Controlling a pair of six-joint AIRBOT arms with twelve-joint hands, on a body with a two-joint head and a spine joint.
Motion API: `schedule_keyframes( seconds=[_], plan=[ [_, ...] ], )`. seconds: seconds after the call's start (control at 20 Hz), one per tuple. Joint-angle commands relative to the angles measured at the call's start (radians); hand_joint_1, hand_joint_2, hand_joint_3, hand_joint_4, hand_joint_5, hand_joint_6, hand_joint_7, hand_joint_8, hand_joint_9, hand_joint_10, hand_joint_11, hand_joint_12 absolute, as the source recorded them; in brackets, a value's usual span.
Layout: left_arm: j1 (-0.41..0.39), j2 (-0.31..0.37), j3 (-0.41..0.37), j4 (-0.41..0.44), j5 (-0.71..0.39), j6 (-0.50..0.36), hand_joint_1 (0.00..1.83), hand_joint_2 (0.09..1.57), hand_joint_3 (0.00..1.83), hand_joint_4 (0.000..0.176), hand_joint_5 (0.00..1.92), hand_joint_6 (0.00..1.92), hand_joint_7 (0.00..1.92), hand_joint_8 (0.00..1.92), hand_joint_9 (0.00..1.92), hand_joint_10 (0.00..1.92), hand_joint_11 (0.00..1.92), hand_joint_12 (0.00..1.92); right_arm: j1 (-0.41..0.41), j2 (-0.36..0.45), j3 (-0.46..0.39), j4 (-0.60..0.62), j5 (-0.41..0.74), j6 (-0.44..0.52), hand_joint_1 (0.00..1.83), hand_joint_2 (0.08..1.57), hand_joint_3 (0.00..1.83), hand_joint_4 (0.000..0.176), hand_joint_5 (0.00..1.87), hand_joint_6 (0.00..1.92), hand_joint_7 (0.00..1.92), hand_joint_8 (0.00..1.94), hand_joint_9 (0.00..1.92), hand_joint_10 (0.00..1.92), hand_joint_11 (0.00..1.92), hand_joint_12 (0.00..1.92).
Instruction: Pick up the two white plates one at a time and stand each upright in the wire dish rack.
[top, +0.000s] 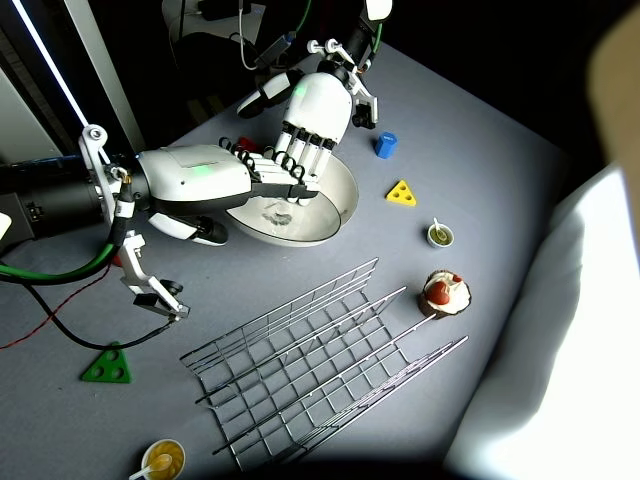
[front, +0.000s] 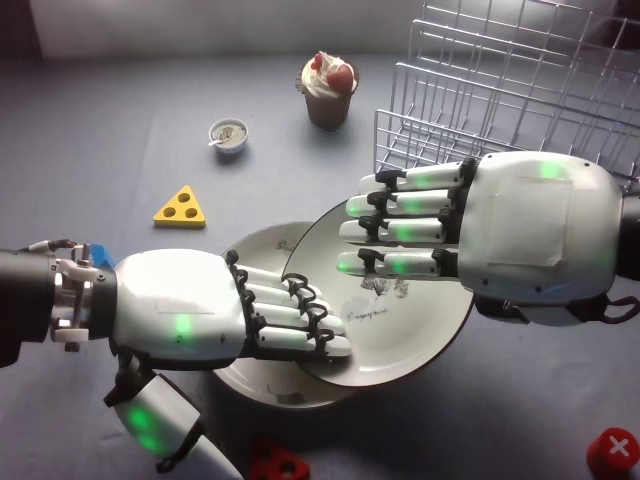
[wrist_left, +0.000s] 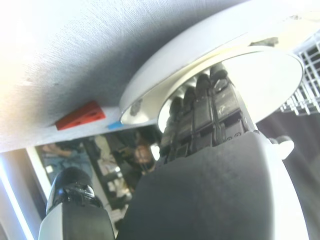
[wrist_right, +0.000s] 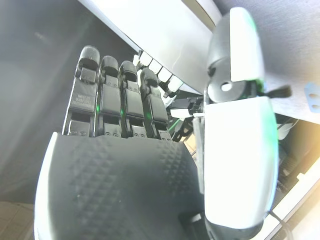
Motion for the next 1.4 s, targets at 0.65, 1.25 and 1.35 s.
schedule_keyframes(
  seconds=[0.65, 1.25, 1.35],
  plan=[
    [-0.001, -0.025, -0.019, 0.048, 0.021, -0.003, 0.05, 0.91, 0.00, 0.000, 0.13, 0.00, 0.17, 0.01, 0.18, 0.01, 0.20, 0.01, -0.047, -0.089, 0.052, 0.265, -0.001, -0.139, 1.38, 1.02, 0.00, 0.000, 0.59, 0.01, 0.57, 0.01, 0.57, 0.01, 0.54, 0.16],
    [-0.003, 0.004, -0.021, 0.014, 0.014, -0.003, 0.03, 0.93, 0.00, 0.000, 0.12, 0.00, 0.16, 0.00, 0.17, 0.01, 0.17, 0.00, -0.003, -0.093, 0.019, 0.309, -0.009, -0.134, 1.50, 1.03, 0.00, 0.000, 1.02, 0.90, 1.19, 0.33, 1.18, 0.60, 1.04, 1.27],
    [-0.014, 0.028, -0.009, -0.035, -0.015, -0.003, 0.05, 0.93, 0.00, 0.000, 0.13, 0.01, 0.17, 0.01, 0.17, 0.00, 0.18, 0.01, 0.041, -0.069, -0.010, 0.303, -0.011, -0.113, 1.50, 1.02, 0.00, 0.000, 1.05, 0.87, 1.23, 0.27, 1.20, 0.55, 1.03, 1.27]
  ],
)
